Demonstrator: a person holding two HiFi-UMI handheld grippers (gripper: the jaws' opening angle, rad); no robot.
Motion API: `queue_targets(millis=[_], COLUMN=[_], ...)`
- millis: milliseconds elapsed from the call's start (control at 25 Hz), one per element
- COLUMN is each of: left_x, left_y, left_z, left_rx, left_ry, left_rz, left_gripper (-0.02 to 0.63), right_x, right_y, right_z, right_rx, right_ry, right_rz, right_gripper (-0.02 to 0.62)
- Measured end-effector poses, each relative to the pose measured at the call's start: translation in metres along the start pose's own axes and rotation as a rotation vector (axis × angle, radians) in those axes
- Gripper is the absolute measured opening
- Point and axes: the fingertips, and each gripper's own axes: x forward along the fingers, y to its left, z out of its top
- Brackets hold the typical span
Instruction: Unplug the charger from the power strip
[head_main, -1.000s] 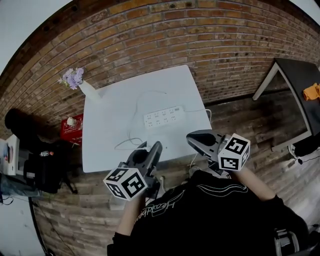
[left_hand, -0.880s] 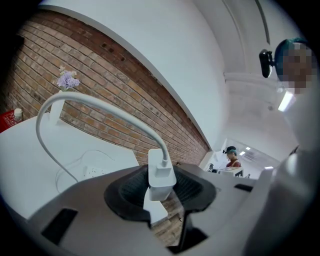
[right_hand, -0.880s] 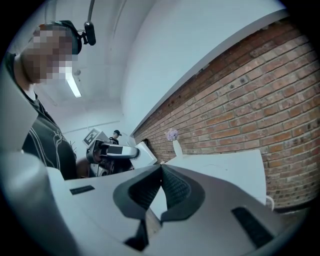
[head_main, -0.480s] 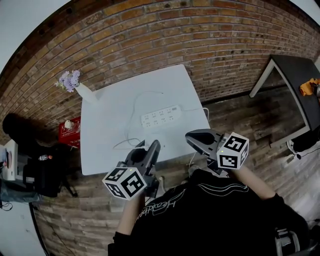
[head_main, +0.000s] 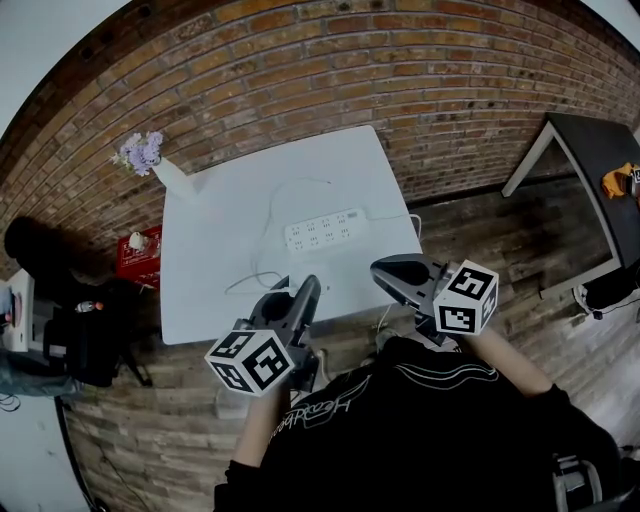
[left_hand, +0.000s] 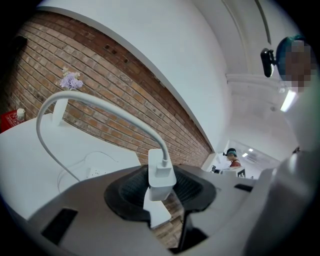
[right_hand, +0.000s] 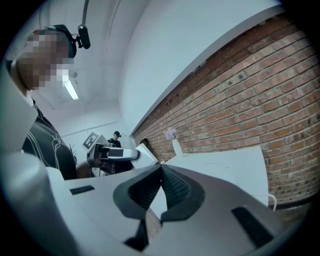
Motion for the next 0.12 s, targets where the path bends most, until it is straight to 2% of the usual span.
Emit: queue_targets(millis=[120], left_x=[0.0020], left_y=[0.0012], left_z=[0.0025], left_rx=[-0.003], left_ry=[-0.004], left_rz=[0.007], left_gripper=[0.138], right_x=[0.0004], right_y=[-0.0021], right_z=[0.0020], right_rx=[-0.001], right_ry=[0.006], right_rz=[0.002], right_gripper=[-0.003])
